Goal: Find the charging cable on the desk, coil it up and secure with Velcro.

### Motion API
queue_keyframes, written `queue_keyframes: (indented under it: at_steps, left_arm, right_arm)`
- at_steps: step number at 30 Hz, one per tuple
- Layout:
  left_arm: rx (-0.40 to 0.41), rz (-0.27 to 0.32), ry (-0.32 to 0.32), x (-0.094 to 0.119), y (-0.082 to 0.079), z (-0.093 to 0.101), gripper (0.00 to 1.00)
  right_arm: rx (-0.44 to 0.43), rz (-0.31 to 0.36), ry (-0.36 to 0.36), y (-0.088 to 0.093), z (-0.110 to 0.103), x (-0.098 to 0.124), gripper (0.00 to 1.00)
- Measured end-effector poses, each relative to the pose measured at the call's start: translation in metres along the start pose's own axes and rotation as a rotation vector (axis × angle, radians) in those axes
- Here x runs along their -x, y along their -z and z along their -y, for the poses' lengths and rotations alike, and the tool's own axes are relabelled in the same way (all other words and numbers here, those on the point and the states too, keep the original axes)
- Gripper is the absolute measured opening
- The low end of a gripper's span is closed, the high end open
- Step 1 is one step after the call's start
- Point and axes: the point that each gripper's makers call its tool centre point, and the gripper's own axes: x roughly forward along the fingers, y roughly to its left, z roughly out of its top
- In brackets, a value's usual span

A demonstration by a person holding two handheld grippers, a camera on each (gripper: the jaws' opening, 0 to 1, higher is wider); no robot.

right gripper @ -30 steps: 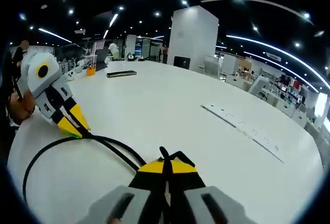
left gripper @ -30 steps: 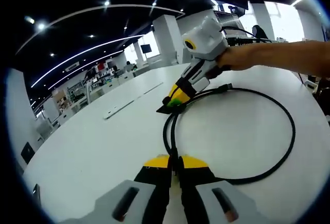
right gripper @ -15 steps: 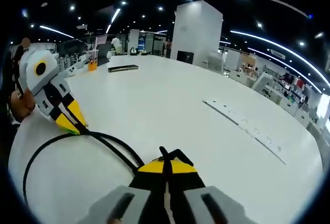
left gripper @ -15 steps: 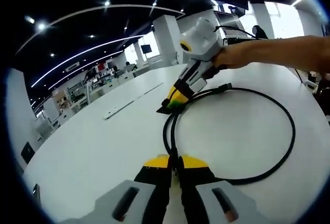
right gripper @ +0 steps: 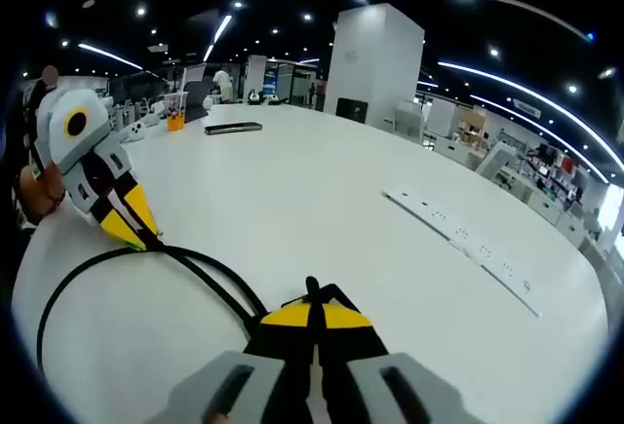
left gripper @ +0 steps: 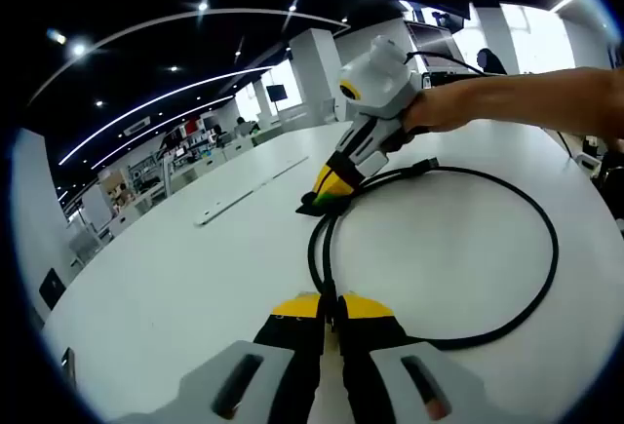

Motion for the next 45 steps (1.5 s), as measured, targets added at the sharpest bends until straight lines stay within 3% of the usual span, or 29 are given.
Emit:
queue_keyframes:
  at_steps: [7,15,22,30,35,45]
  left_arm:
    - [0.003,0.000,0.000,0.000,0.000,0.001,0.07]
    - [0.001,0.000,0.000,0.000,0.000,0.001,0.07]
    - [0.002,0.001,0.000,0.000,0.000,0.001,0.07]
    - [0.006,0.003,0.002,0.000,0.001,0.001,0.07]
    - [0.008,0.003,0.003,0.000,0.001,0.001,0.07]
    - [0.010,0.006,0.004,0.000,0.000,0.001,0.07]
  right_arm:
    - [0.011,0.003,0.008,0.000,0.000,0.000,0.04]
    - [-0.075,0.062,0.016,0.001,0.003,0.000,0.04]
    - [-0.015,0.052,0.050,-0.002,0.008,-0.004,0.04]
    - [-0.025,0.061,0.061,-0.001,0.007,-0.002,0.04]
    - [-0.073,0.051,0.086,0.002,0.012,0.004,0.09]
    - [-0.144,0.075,0.058,0.005,0.004,0.021,0.05]
